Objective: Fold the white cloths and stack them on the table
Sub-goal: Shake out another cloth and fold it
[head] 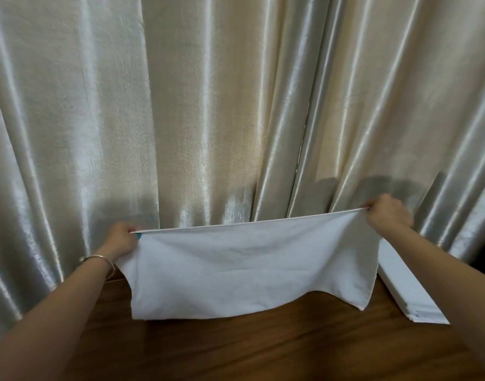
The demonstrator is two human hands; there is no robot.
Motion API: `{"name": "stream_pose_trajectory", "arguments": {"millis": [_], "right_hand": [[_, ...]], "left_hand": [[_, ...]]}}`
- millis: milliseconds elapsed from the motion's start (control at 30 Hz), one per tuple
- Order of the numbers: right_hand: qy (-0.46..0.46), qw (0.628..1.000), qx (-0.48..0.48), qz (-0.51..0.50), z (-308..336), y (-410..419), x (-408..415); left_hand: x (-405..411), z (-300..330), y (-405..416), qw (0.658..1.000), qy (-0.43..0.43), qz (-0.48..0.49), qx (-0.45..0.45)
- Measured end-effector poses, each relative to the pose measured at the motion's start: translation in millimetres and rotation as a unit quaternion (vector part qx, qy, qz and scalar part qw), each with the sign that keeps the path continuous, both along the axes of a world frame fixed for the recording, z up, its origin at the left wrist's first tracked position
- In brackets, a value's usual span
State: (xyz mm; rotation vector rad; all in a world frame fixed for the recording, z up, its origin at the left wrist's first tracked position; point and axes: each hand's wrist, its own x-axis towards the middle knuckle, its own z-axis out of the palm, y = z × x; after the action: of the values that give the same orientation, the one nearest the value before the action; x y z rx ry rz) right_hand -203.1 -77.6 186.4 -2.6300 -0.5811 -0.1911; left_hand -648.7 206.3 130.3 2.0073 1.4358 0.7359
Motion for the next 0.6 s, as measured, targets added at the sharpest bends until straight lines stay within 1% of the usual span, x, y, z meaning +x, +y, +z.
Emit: {"name": "stream_pose_trajectory", "arguments": {"millis": [67,167,233,300,367,433,500,567,600], "right_hand": [[-0.002,1.000,0.020,-0.005,-2.0,-1.7,2.4],[-0.023,0.999,0.037,-0.023,-4.2,-4.1,5.6],[-0.029,0.999,0.028,-0.019,-2.9,-8.0,7.2],[-0.014,1.000,0.015,-0.002,-3.8,-10.4,10.0],[0.018,0.999,0.021,0.015,-7.0,-8.9,11.4],[0.054,0.997,0.055,0.008,-8.1,-3.4,10.9],[0.100,0.991,0.094,-0.002,-5.6,4.0,8.9],[0.176,0.977,0.120,0.004,-0.2,13.2,5.2],[0.230,0.964,0.133,0.012,2.3,17.9,4.1]], "left_hand": [[-1.9,-3.0,0.9,1.000,0.004,0.006,-0.012],[-6.4,-4.6,2.0,0.999,-0.008,0.051,-0.012],[-8.6,-4.0,1.6,0.996,-0.046,0.073,-0.034],[-7.8,-0.2,-0.1,0.982,-0.124,0.106,-0.094],[-4.5,3.6,0.2,0.958,-0.195,0.137,-0.158],[2.8,7.9,-1.3,0.939,-0.231,0.139,-0.214],[13.9,14.4,-7.0,0.921,-0.259,0.121,-0.266],[25.1,22.9,-11.1,0.913,-0.247,0.097,-0.311],[29.8,28.4,-13.5,0.913,-0.223,0.081,-0.333]]}}
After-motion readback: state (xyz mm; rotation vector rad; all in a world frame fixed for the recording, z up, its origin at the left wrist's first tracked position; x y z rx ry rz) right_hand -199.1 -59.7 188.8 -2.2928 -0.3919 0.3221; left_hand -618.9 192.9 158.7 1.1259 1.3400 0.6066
